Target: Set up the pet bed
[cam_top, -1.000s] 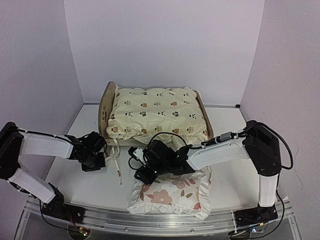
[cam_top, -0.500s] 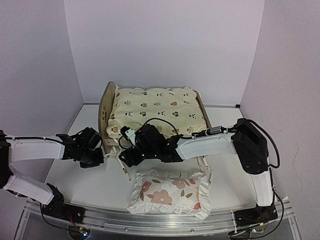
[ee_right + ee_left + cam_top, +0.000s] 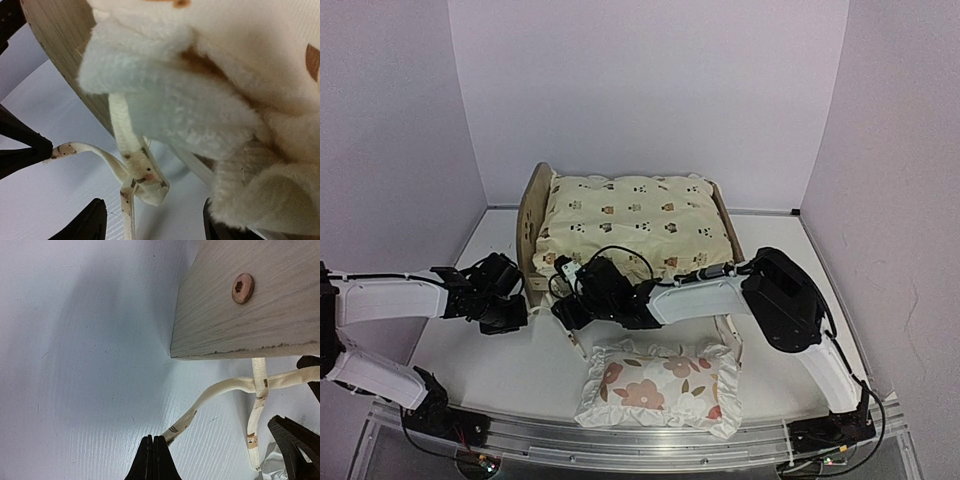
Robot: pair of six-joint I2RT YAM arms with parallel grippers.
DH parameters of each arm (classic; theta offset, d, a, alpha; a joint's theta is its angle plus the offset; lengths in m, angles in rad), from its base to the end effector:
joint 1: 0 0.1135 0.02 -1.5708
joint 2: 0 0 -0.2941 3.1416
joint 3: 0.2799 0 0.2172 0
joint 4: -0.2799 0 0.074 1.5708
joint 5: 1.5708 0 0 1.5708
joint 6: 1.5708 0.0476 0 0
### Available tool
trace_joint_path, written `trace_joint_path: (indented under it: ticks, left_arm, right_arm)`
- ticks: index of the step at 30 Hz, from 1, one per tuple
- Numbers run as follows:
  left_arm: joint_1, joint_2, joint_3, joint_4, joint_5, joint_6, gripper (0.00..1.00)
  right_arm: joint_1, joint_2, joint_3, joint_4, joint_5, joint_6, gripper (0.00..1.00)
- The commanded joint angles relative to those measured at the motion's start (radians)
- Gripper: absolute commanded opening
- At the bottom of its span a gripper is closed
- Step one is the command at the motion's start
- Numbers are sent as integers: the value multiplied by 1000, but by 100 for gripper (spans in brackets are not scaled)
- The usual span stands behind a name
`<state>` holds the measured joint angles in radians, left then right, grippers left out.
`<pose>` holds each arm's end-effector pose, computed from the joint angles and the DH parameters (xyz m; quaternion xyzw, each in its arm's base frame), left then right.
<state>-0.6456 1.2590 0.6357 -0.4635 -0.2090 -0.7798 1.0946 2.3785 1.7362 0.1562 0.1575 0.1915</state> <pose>0.1580 -0.1067 0.2136 -0.0897 0.9617 -0.0792 0.2465 0.2554 0.4788 0.1832 -0.3360 0.7860 0.2546 0.4522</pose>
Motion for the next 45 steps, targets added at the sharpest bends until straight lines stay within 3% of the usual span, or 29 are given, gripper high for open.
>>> trace_joint_path:
  ticks: [1,11,20,23,38,45]
  left_arm:
    - [-4,-25,50,-6,4,25,0]
    - [-3,-39,53,-10,8,31,0]
    - [-3,-45,64,-7,21,31,0]
    - [-3,-45,80,-3,31,34,0]
    - [-3,120,235,113,96,56,0]
    - [-20,107,239,117,131,37,0]
  right_arm:
    - [-13,39,52,117,56,12,59]
    - [-13,36,-8,272,93,41,42]
    - [-13,30,-24,289,88,50,8]
    - [-13,10,-49,291,61,61,3]
    - [11,-101,-178,295,-137,70,6]
    - [24,-117,-171,295,-173,41,10]
